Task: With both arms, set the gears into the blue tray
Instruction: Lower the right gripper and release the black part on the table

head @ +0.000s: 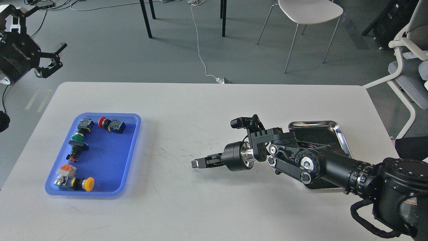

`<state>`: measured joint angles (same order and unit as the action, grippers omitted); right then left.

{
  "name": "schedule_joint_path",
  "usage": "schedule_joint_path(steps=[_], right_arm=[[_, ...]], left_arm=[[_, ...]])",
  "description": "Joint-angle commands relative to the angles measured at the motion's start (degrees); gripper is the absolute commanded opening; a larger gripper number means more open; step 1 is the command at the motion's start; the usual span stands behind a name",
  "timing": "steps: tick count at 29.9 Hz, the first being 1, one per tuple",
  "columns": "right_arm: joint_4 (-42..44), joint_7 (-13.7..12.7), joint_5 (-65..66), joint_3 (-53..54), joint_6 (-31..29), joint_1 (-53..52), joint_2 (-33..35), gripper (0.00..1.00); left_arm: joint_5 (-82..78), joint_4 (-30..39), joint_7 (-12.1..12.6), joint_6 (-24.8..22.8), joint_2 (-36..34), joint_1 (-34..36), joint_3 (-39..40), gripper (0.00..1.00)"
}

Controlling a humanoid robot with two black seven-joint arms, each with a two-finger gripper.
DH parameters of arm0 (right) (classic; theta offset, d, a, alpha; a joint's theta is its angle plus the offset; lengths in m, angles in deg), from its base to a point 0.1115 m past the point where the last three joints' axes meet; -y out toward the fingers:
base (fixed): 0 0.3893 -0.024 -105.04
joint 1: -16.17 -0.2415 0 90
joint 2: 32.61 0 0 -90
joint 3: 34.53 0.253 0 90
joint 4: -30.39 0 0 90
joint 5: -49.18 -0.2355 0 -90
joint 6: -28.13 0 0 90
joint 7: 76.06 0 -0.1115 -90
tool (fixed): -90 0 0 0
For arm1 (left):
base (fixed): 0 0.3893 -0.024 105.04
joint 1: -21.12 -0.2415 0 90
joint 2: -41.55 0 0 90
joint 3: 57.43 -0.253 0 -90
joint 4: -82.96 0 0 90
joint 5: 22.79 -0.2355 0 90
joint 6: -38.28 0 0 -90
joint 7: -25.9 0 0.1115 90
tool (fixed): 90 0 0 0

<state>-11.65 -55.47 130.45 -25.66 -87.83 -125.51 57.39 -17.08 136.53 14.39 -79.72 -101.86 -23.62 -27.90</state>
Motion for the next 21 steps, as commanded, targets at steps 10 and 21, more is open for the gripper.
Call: schedule_joint_path(steps=[10,21], right_arm=[[1.2,-0.8,-0.8,0.1,0.7,0.1,0.0,0.33],[1.6,-1.0,-0.9,6.6,4.9,0.0,0.0,0.63]], left_arm=[[0.0,0.4,0.1,0.0,-0.5,0.0,0.0,0.99],[-0.3,0.3,0.2,0.0,-1.1,0.4,-0.9,0.99]])
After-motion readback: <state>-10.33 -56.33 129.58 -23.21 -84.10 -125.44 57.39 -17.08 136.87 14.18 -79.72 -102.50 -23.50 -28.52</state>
